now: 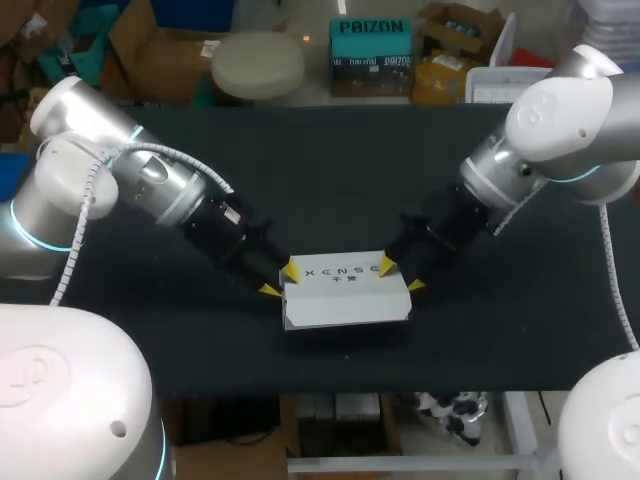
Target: Assemble the packaging by folding the flat box into shape, placing the metal phone stand inside, and closing the box properly
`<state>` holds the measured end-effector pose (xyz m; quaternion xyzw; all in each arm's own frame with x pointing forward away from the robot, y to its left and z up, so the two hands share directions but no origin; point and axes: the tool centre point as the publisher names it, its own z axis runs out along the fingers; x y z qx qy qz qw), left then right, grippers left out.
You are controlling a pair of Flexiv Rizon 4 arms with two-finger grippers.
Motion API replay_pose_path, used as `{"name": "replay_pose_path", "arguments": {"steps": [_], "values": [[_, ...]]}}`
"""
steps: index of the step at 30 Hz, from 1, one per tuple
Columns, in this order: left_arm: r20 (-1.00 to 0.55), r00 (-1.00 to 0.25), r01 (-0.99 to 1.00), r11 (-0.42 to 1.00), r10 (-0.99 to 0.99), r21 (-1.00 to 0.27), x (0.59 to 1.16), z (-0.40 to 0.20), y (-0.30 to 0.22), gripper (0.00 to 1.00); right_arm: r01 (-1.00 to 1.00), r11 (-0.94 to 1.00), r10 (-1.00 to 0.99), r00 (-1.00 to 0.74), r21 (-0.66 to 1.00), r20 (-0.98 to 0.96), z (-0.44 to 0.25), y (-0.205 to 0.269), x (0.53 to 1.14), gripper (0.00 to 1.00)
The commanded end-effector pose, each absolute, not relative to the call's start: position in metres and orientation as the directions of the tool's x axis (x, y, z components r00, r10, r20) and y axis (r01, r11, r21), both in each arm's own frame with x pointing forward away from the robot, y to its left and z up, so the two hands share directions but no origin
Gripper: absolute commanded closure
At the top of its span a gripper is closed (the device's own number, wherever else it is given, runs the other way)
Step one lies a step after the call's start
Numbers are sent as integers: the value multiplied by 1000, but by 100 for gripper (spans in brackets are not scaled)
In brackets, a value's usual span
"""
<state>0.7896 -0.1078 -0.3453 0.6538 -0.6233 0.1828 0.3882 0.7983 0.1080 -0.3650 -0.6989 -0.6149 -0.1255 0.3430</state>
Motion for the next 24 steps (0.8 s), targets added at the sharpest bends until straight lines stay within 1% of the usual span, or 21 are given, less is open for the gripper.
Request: {"name": "replay_pose_path", "arguments": {"steps": [1,6,11,24], "values": [[725,156,-955,86,-671,285,792,-344,-115,59,943,-4,773,213,-331,597,-361,117,799,44],[723,158,-954,85,-672,287,792,-342,-115,58,942,-8,775,218,-336,593,-360,118,800,44],[724,159,-953,86,-671,290,792,-342,-115,58,941,-11,776,221,-338,591,-359,118,799,45],[724,153,-955,87,-672,282,789,-345,-115,57,942,-14,777,222,-335,589,-361,116,798,44]]}}
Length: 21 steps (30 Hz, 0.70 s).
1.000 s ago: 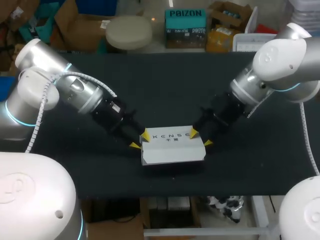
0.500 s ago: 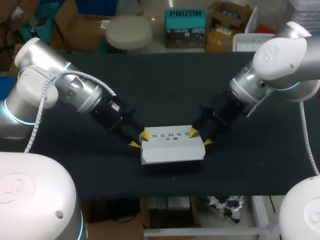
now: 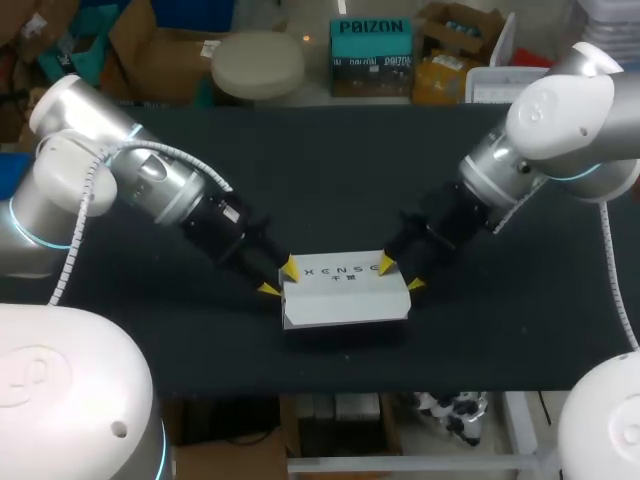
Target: Assemble the packaging by folding the flat box into shape, placing the metal phone stand inside, and closing the box properly
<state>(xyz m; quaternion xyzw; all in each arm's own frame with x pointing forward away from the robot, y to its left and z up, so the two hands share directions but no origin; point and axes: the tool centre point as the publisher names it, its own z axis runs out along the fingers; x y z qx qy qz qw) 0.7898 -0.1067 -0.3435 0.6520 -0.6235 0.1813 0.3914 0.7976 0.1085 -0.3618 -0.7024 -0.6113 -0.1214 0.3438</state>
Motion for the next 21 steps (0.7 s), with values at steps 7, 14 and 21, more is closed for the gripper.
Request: {"name": "replay_pose_path", "arguments": {"steps": [7,14,21], "values": [[727,146,-957,91,-670,277,789,-345,-114,57,942,-12,776,221,-337,590,-363,118,798,45],[719,131,-960,93,-683,264,786,-347,-115,55,942,-13,777,220,-335,589,-365,117,797,45],[723,130,-958,101,-679,268,786,-347,-115,55,942,-11,777,220,-336,590,-363,119,797,45]]}}
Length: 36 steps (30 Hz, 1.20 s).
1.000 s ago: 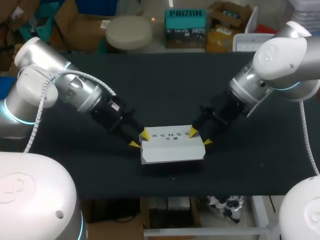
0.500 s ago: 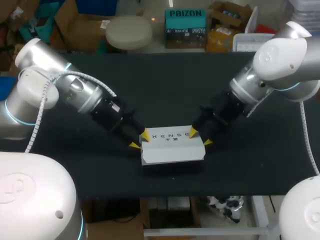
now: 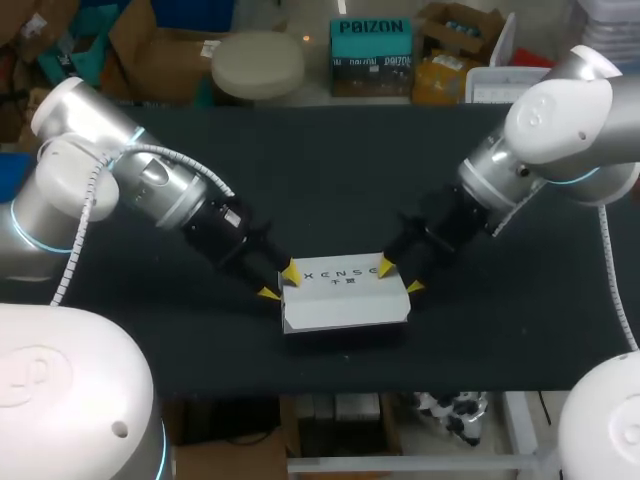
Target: Assemble the packaging by folding the flat box into shape, placing the metal phone stand inside, and closing the box properly
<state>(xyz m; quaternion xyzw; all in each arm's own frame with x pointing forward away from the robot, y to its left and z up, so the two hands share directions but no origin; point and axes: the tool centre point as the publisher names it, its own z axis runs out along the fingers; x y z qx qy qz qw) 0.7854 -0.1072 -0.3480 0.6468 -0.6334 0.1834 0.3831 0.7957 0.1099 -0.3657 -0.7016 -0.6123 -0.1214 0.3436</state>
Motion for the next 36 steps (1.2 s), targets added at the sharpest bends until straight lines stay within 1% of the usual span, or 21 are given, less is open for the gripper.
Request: {"name": "replay_pose_path", "arguments": {"steps": [1,5,15,20,25,30,36], "values": [[722,131,-958,101,-679,269,786,-347,-115,55,942,-11,777,219,-335,590,-363,119,797,44],[722,132,-958,100,-679,269,787,-346,-114,56,943,-12,777,218,-332,591,-361,119,796,46],[718,128,-957,103,-684,270,788,-345,-115,55,942,-11,776,219,-335,592,-361,120,797,46],[720,135,-955,104,-681,278,789,-345,-114,55,942,-12,776,220,-335,592,-360,121,797,45],[724,146,-952,102,-674,287,791,-345,-112,56,941,-16,775,225,-338,591,-359,120,797,47],[725,154,-950,102,-672,296,793,-344,-111,56,937,-16,772,233,-348,591,-359,120,798,45],[723,161,-948,97,-672,302,794,-342,-112,54,933,-21,769,244,-358,591,-359,118,799,45]]}}
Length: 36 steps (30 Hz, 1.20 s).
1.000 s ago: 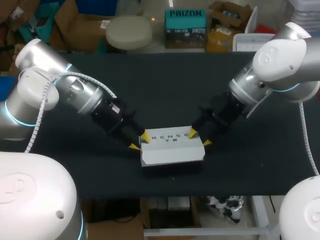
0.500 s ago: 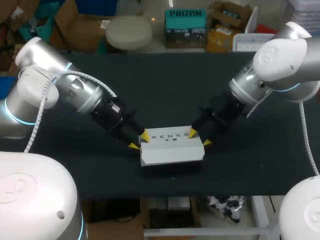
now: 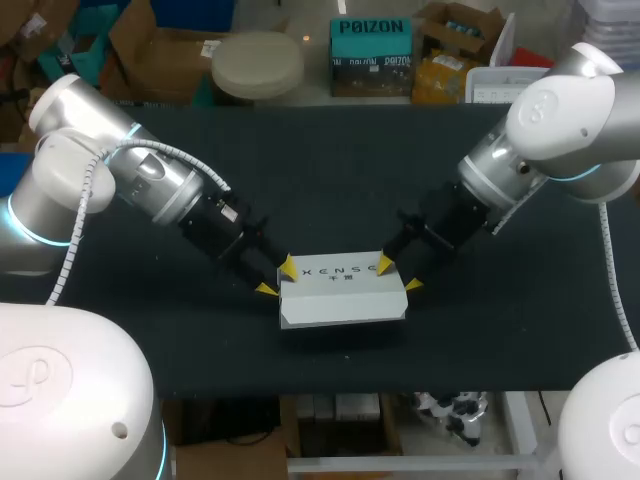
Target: Assemble the packaging by folding the flat box into shape, placing the metal phone stand inside, and closing the box properly
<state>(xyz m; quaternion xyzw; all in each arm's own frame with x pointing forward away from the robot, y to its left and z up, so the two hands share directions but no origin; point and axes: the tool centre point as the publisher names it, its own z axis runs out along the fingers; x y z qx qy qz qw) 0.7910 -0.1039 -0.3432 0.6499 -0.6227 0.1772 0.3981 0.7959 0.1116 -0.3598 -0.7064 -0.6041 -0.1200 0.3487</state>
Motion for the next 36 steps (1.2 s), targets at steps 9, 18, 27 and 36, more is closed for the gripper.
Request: {"name": "replay_pose_path", "arguments": {"steps": [9,18,27,36], "values": [[722,153,-953,93,-674,289,791,-345,-109,54,937,-22,775,237,-349,587,-362,120,798,46],[718,138,-958,94,-682,272,789,-350,-109,53,937,-17,777,232,-349,586,-369,122,798,46],[712,109,-968,89,-694,234,785,-356,-107,51,939,-18,782,227,-343,581,-375,122,796,45],[697,68,-979,88,-714,185,781,-361,-108,47,940,-16,784,223,-340,579,-381,120,796,45]]}}
